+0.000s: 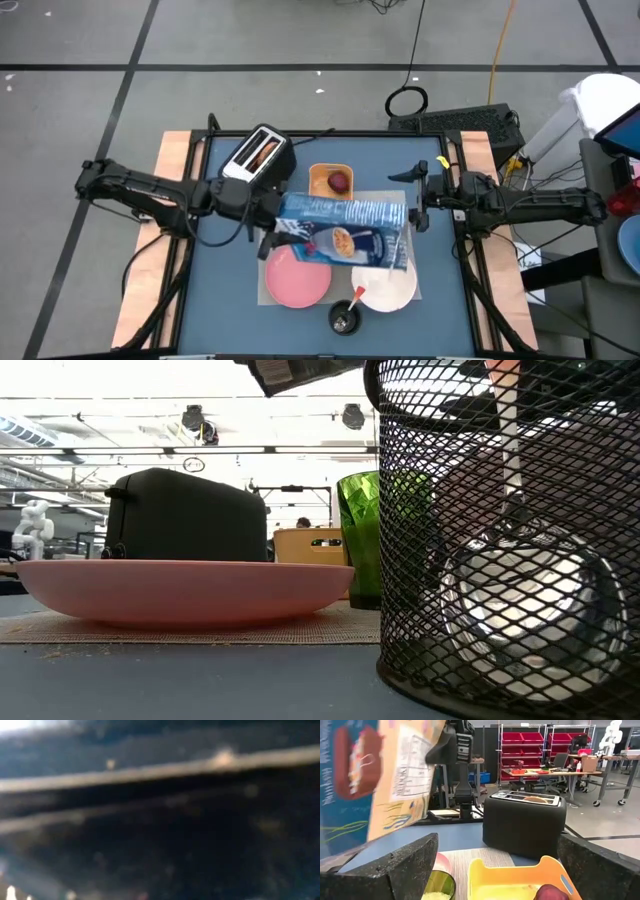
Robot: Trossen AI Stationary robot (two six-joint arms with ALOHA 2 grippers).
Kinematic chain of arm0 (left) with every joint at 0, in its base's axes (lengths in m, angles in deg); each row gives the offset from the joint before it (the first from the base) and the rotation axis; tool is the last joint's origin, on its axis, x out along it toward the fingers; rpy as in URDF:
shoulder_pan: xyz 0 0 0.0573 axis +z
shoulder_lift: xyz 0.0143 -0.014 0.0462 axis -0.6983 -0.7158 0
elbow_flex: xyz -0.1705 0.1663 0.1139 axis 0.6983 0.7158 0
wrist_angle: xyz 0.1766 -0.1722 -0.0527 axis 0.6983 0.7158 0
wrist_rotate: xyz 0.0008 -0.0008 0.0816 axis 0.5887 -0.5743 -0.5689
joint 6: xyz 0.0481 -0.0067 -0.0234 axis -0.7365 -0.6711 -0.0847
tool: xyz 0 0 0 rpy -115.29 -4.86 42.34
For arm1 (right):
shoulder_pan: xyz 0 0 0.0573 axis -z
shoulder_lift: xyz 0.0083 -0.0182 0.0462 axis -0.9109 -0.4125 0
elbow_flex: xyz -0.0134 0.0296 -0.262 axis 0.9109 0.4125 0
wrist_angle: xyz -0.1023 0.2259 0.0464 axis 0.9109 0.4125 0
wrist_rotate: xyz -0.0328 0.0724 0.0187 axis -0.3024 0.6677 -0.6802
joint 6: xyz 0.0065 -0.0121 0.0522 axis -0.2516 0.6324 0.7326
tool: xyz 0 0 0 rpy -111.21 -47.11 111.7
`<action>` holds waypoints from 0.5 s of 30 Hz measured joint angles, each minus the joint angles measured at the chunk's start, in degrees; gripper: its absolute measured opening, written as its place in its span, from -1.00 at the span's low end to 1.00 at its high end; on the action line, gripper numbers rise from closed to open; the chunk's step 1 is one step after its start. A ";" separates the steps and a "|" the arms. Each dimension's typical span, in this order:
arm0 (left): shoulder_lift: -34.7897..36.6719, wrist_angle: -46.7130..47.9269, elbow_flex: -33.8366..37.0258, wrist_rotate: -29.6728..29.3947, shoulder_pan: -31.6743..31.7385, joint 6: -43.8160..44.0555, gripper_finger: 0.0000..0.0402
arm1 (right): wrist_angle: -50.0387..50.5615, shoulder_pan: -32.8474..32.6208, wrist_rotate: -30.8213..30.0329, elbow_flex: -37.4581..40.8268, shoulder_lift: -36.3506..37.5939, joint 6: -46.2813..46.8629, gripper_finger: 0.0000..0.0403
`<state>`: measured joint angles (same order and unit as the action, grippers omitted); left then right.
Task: Arrange a breakfast setting
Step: Pour the cereals into the white bowl
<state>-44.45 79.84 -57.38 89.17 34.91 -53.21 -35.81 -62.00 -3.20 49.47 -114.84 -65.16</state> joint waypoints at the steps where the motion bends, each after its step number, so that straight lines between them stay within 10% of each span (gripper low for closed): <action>1: 0.03 1.32 0.00 0.05 -0.35 0.54 0.35 | 0.00 0.00 0.00 0.00 0.00 0.00 0.95; 15: 0.00 7.88 -0.33 -0.61 -1.54 5.88 0.35 | 0.03 0.00 0.00 0.00 -0.02 0.00 0.95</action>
<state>-44.45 87.71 -57.70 88.56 33.37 -47.34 -35.78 -61.99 -3.20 49.47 -114.86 -65.16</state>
